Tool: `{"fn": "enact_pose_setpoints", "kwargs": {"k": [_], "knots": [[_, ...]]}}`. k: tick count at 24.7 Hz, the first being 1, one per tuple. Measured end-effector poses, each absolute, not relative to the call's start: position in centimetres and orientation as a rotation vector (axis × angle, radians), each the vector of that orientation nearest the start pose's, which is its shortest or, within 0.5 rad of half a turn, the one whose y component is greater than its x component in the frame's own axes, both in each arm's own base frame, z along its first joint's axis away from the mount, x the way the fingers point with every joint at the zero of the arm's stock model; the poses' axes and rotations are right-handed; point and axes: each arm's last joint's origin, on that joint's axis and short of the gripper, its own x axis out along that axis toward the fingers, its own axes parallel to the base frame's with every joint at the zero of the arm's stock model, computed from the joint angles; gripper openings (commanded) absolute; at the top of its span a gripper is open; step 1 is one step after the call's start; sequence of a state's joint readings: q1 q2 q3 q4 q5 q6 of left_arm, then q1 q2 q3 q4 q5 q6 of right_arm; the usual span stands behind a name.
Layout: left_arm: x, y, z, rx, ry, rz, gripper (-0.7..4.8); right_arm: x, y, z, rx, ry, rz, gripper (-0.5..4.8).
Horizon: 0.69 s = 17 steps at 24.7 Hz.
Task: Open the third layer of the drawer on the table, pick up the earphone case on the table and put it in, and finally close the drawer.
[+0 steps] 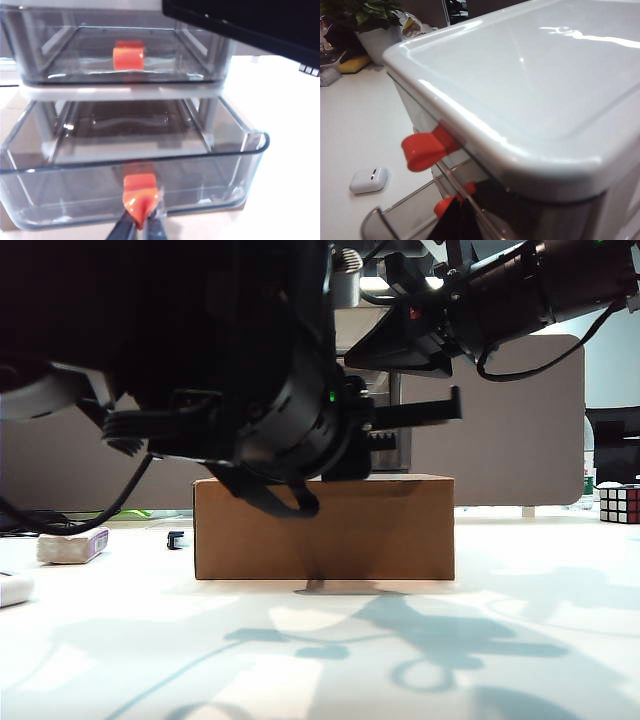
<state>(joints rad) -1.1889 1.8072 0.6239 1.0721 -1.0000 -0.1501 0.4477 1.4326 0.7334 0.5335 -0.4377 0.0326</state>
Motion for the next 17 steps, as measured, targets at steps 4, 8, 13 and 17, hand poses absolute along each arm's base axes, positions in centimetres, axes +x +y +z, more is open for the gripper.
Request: {"fn": "enact_pose_setpoints", "kwargs": {"k": [4, 8, 13, 17], "knots": [[12.2, -28.6, 14.5, -0.029, 0.065, -0.171, -0.06, 26.7, 14.2, 23.8, 0.037, 0.189, 0.880, -0.06], [11.3, -28.6, 14.3, -0.018, 0.064, -0.164, -0.04, 26.7, 14.2, 23.8, 0.041, 0.191, 0.879, -0.06], [11.2, -28.6, 14.4, -0.007, 0.065, -0.159, 2.13, 26.7, 14.2, 23.8, 0.045, 0.193, 0.888, -0.06], [10.1, -28.5, 15.6, 0.037, 0.076, -0.191, 2.13, 26.7, 14.2, 23.8, 0.045, 0.193, 0.889, -0.06]]}}
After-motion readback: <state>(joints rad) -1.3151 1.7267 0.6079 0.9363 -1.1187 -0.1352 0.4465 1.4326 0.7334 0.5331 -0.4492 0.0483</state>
